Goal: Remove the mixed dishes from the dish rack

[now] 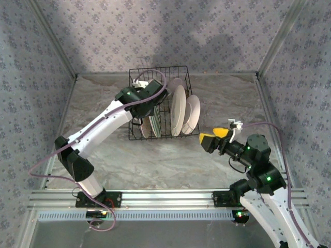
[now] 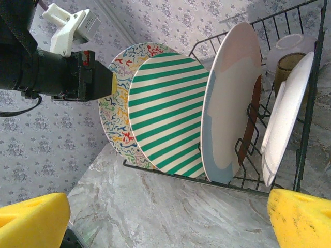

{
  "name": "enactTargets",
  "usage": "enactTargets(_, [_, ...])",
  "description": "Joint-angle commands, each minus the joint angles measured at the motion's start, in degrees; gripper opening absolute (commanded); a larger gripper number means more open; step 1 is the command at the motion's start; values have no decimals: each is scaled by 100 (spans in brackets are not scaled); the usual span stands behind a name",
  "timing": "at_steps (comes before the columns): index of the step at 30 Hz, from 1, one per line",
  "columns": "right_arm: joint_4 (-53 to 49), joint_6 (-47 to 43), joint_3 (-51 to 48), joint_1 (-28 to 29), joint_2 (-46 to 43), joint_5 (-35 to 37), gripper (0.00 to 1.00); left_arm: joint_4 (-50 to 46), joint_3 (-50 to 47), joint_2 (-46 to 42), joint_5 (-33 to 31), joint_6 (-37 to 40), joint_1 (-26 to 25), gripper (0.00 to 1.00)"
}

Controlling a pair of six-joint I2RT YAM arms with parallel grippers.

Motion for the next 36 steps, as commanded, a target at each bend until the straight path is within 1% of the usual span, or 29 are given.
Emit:
enactTargets(1, [5,-47,-28,-20,-73,-86,100,-146,205,-452,-252,48,-63,0])
enactTargets(6, [33,-20,-10,-13,-72,-124,100,-166,179,-816,-274,124,-13,0])
enactTargets(11, [-47,0,32,-8,-74,-111,100,-190,184,-1244,-94,213,215,0])
enactTargets(18, [-93,23,121,-8,-65,-65,100,-354,137,-1820,7,398,702,0])
enactTargets(20, [-115,35,160,-7,-47,-46,100,-331,148,-2035,239,497,953,0])
enactTargets(23, [-153,30,246,-7,36,-10,100,-248,285,-2362,1087,764,1560,0])
enactTargets(24, [-153,36,273,-11,77,-18,100,-278,389,-2400,1237,857,1676,0])
enactTargets(28, [-175,5,474,-6,308,-46,100,-357,828,-2464,2308,1085,2335,0])
enactTargets(32, [-251,-33,831,3,713,-135,100,-206,1546,-2381,3526,1125,2768,0])
enactTargets(34, [-284,-61,1095,6,1004,-260,100,-54,1849,-2265,4267,1041,2966,0])
enactTargets(36, [-214,-17,1319,9,1222,-400,100,248,1953,-2162,5002,917,3087,0])
